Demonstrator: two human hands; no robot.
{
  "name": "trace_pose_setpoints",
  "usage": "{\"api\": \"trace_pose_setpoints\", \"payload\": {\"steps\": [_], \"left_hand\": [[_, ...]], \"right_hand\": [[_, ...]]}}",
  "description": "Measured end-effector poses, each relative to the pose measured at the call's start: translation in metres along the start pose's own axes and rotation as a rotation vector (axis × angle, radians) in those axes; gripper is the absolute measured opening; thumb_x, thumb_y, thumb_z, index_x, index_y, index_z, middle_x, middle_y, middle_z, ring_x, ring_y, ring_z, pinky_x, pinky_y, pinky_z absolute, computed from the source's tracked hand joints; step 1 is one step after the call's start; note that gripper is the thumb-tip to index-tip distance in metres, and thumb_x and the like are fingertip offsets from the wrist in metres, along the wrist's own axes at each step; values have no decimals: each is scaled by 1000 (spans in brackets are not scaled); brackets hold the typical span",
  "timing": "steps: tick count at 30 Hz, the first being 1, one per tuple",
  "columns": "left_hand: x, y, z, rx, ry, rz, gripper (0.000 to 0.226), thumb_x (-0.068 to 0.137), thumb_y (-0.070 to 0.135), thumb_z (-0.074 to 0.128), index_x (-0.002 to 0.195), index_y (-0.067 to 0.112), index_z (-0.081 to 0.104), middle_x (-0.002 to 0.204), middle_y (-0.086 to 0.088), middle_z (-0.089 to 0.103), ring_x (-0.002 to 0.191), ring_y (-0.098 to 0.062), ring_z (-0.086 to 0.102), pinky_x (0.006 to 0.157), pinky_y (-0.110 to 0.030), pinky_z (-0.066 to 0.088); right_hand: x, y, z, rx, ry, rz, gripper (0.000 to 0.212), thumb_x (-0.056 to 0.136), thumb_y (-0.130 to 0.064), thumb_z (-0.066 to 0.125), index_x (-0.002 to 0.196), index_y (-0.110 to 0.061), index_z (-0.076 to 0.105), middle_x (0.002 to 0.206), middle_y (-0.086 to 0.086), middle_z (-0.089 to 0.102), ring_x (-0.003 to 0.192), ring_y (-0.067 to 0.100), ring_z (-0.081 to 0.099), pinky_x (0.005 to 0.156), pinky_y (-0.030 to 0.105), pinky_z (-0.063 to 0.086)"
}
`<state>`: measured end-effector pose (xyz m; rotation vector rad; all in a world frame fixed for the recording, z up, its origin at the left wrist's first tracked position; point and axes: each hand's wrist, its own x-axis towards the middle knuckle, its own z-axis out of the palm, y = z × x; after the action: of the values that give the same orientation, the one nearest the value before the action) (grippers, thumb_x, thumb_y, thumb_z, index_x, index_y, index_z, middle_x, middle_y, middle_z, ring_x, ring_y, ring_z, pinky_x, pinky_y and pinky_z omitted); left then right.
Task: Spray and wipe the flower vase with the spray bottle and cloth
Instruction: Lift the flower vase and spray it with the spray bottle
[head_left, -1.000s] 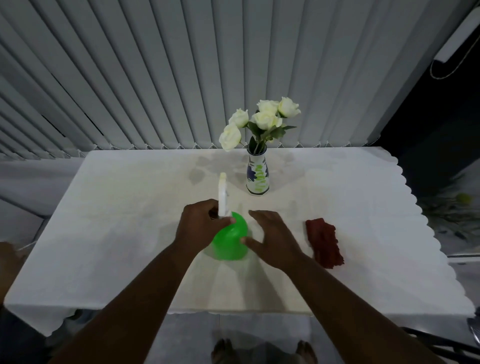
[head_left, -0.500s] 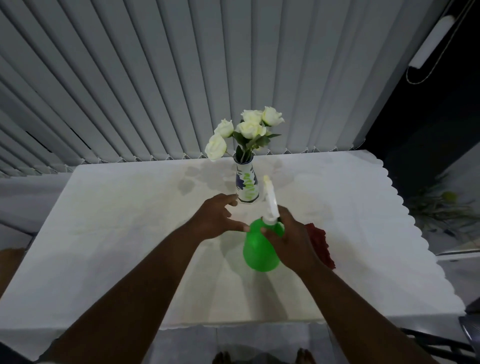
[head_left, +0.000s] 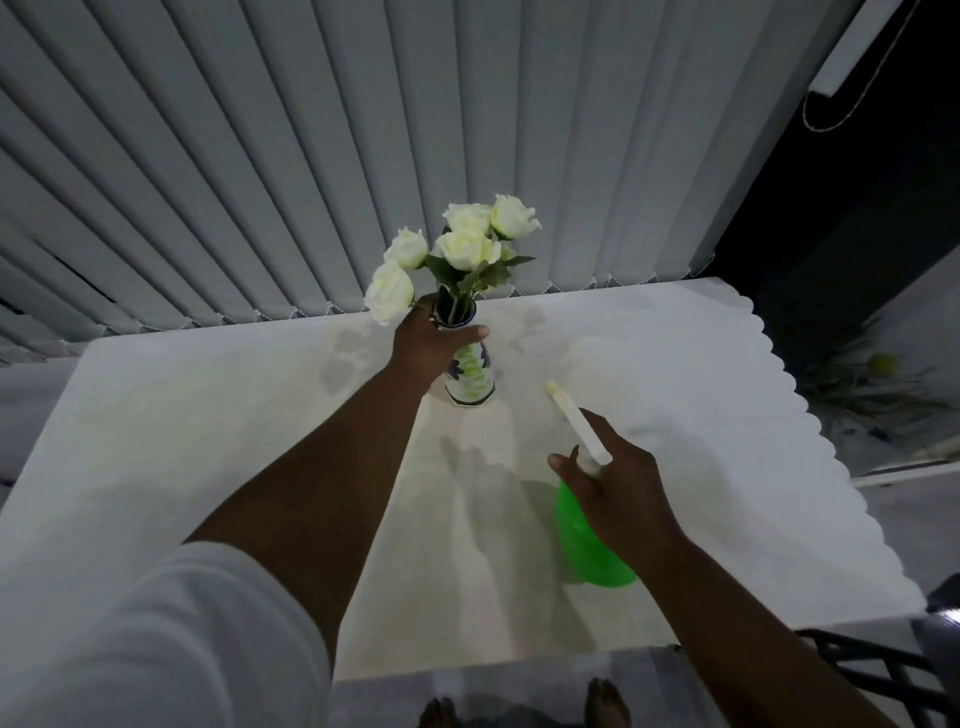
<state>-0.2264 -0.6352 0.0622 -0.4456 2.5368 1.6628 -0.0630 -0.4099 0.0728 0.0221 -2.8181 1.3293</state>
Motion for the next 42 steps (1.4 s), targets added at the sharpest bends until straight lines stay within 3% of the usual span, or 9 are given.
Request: {"api": "trace_pose_setpoints", "payload": {"steps": [6,9,12,18,22,29,33,36,42], "left_hand": [[-3,8,-2,167,123,103,56,55,41,88,103,17,71,100,-3,75,94,-19,69,86,-36,55],[-13,20,-12,134,94,121,44,58,39,89,94,21,73,91,2,74,80,-10,67,78,-29,54],[-24,32,-24,119,53,131,37,57,39,89,86,24,72,84,5,72,70,3,61,66,-18,51],[-46,51,-42,93,51,129,46,54,41,90,93,21,74,88,6,73,76,1,65,62,-12,46],[-59,58,-52,77,49,153,37,56,40,89,85,30,70,84,9,71,78,0,66,64,-15,48],[-74,62,-67,6,55,180,42,62,33,87,100,20,73,90,6,73,82,-6,68,70,-18,51],[-79,58,-76,-87,63,216,43,68,15,82,110,13,69,101,-4,73,93,-20,69,84,-34,56],[-86,64,-80,-231,66,190,42,70,-1,74,109,12,65,100,-4,70,95,-23,64,86,-34,52],[-97,76,-87,-358,-74,243,45,65,15,77,109,17,65,108,-5,70,99,-17,66,90,-30,54]], "right_hand": [[-2,-5,0,-42,33,-40,58,80,-38,56,137,-42,45,124,-10,66,106,18,66,92,46,52],[-3,-12,0,-68,-45,-25,62,82,-35,54,141,-47,40,113,-4,72,86,21,69,89,26,54],[-2,-30,-5,-6,-37,-57,63,84,-9,63,141,-31,49,114,4,73,91,15,58,74,-8,32],[-5,-64,-14,-11,-49,-76,66,86,-10,59,142,-42,43,105,-22,60,81,-2,53,66,-9,31],[-20,-69,-17,-67,-105,-74,61,89,-13,59,143,-36,42,122,-6,63,98,10,58,72,-12,24],[-57,-59,-20,23,-74,-120,65,81,0,68,140,-20,50,97,-14,54,100,-37,28,81,-10,23],[-65,-54,-22,57,-29,-103,61,78,-14,59,137,-24,54,102,-11,63,102,-27,35,82,-3,30],[-65,-51,-23,99,-54,-76,59,78,-31,52,137,-36,51,105,-9,67,98,-6,51,83,29,50],[-62,-65,-38,229,-56,-142,58,80,-24,54,136,-38,51,112,-10,67,81,13,66,74,47,58]]}}
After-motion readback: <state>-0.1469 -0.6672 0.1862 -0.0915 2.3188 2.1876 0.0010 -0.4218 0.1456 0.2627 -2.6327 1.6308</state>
